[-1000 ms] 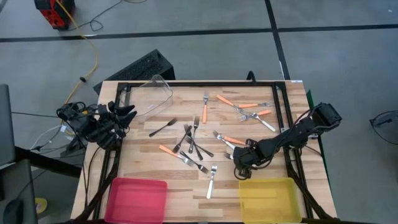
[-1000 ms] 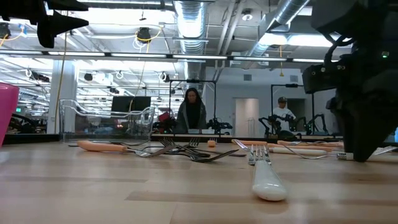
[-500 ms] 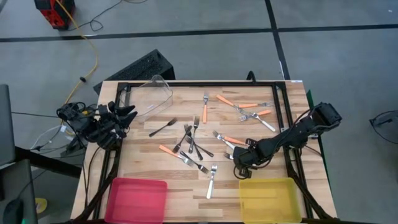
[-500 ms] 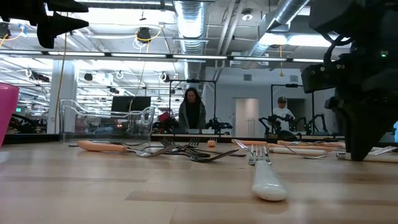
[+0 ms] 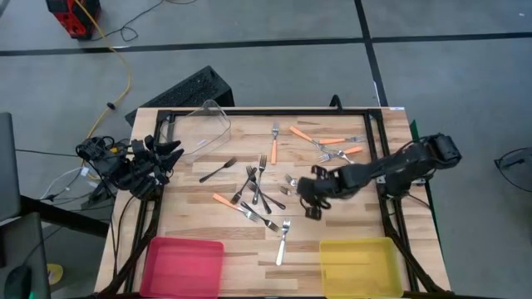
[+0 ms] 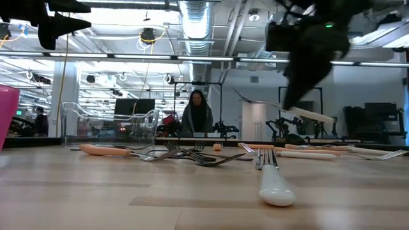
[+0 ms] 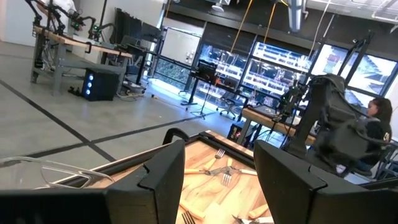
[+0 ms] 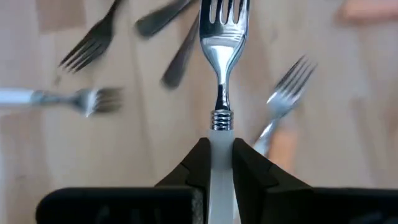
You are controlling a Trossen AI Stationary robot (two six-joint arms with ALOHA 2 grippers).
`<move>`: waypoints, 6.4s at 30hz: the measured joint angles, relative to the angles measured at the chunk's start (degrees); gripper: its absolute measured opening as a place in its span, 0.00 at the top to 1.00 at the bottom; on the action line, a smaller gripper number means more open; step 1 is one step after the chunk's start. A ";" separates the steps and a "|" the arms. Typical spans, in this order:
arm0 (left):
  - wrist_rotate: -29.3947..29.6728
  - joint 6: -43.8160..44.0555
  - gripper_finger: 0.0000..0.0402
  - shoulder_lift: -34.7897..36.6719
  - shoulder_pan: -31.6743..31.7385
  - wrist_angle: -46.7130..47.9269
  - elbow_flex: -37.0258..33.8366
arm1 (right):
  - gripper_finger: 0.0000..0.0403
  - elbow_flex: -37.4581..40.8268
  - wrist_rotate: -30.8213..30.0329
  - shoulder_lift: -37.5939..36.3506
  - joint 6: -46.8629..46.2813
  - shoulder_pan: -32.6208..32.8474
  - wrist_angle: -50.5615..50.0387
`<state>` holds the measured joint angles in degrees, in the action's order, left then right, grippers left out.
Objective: Sort silverware by color (type)
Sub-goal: Put the white fork into the transparent bin, then put the orange fork into the yellow bin
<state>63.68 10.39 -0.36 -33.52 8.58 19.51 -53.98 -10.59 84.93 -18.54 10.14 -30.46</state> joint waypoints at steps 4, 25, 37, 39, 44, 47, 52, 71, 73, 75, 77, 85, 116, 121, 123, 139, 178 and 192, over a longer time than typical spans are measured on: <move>-0.02 0.02 0.56 -0.02 0.00 0.16 0.00 | 0.84 -2.44 0.02 0.82 7.24 -5.02 5.39; 0.23 -0.11 0.56 -0.02 0.02 0.62 0.00 | 0.84 -8.46 0.20 11.08 26.91 -18.49 57.54; 1.29 0.28 0.56 -0.73 0.04 1.21 0.00 | 0.84 -35.92 0.36 32.62 29.58 -22.07 54.27; 1.23 0.28 0.56 -0.76 0.04 1.24 0.00 | 0.84 -40.14 1.63 35.65 29.54 -22.84 53.14; 1.14 0.33 0.56 -0.74 0.07 1.22 0.00 | 0.84 -48.48 6.06 42.21 26.64 -25.09 52.53; 1.09 0.44 0.56 -0.74 0.07 1.29 0.00 | 0.84 -52.69 7.90 45.76 24.20 -26.26 52.75; 0.86 1.35 0.56 -0.74 0.09 1.61 0.00 | 0.84 -57.18 10.46 50.96 20.94 -27.52 52.10; 0.68 1.44 0.56 -0.74 0.07 1.63 0.00 | 0.82 -58.40 8.98 53.24 14.28 -30.27 47.84; 0.68 1.44 0.56 -0.74 0.07 1.63 0.00 | 0.79 -58.40 8.93 53.24 13.99 -30.72 45.98; 0.70 1.44 0.56 -0.74 0.07 1.63 0.00 | 0.79 -58.36 8.90 53.24 13.96 -31.16 44.41; 0.72 1.44 0.56 -0.74 0.07 1.63 0.00 | 0.78 -58.36 8.90 53.24 13.94 -31.51 43.77; 0.87 1.44 0.55 -0.74 0.07 1.59 0.00 | 0.77 -58.36 8.94 53.24 13.94 -31.60 43.59; 0.79 2.25 0.56 -0.74 0.07 1.44 0.00 | 0.51 -58.31 9.74 39.11 20.66 -30.49 25.56; 0.69 2.26 0.56 -0.75 0.07 1.44 0.00 | 0.51 -58.33 9.41 27.80 27.45 -30.37 4.79; 0.68 2.25 0.56 -0.76 0.07 1.46 0.00 | 0.51 -58.36 9.31 23.65 28.79 -30.37 -2.42; 0.74 2.47 0.56 -0.76 0.07 1.46 0.00 | 0.56 -58.36 5.01 4.47 24.62 -30.41 -45.69; 1.49 2.69 0.56 -0.76 0.09 2.51 0.00 | 0.39 8.92 -2.60 -19.44 20.42 -36.86 -16.40; 1.46 2.71 0.56 -0.76 0.09 3.32 0.00 | 0.37 8.94 -2.82 -2.95 26.88 -34.44 -13.48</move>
<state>65.14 13.10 -1.13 -33.43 11.91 19.51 -45.04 -13.41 81.98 8.34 -24.30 -43.94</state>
